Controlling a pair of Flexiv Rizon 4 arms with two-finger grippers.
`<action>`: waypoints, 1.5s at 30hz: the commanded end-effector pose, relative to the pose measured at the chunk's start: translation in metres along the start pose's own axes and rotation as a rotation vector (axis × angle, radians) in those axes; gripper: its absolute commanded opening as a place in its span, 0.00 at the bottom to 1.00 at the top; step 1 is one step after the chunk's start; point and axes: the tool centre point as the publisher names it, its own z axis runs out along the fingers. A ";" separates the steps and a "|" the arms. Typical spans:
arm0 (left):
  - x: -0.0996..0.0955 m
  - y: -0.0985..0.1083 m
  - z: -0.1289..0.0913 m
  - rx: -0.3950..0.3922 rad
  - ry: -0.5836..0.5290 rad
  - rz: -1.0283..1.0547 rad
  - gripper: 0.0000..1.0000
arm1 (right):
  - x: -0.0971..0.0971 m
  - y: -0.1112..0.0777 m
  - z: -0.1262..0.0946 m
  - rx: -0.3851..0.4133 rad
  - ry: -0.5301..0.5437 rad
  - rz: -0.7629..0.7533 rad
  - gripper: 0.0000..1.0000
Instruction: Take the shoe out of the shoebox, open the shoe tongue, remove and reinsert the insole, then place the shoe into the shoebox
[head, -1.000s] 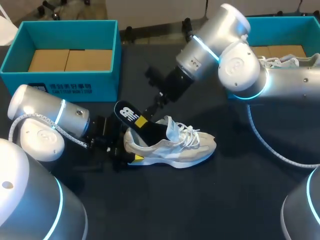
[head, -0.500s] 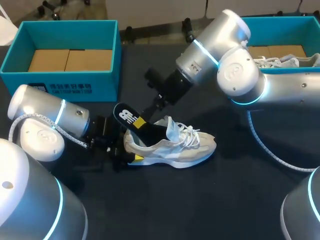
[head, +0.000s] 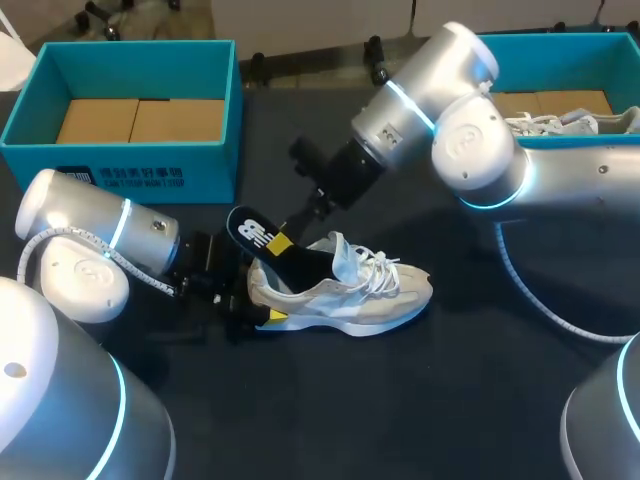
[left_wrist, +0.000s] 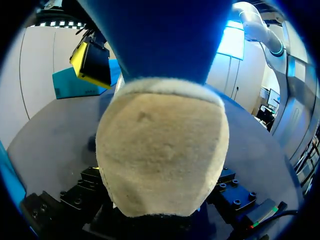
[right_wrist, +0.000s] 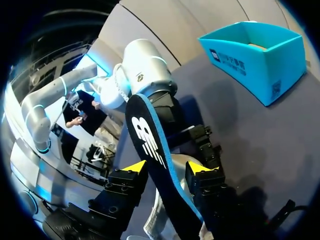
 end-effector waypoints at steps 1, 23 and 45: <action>0.000 0.000 0.001 -0.004 0.000 -0.001 0.00 | -0.005 0.004 0.004 0.010 0.031 -0.011 0.48; 0.000 0.000 0.001 -0.004 0.000 -0.001 0.00 | -0.006 0.006 -0.004 -0.058 0.110 -0.102 0.50; 0.000 0.000 0.001 -0.004 0.000 -0.001 0.00 | -0.007 0.008 -0.017 -0.022 0.188 -0.210 0.49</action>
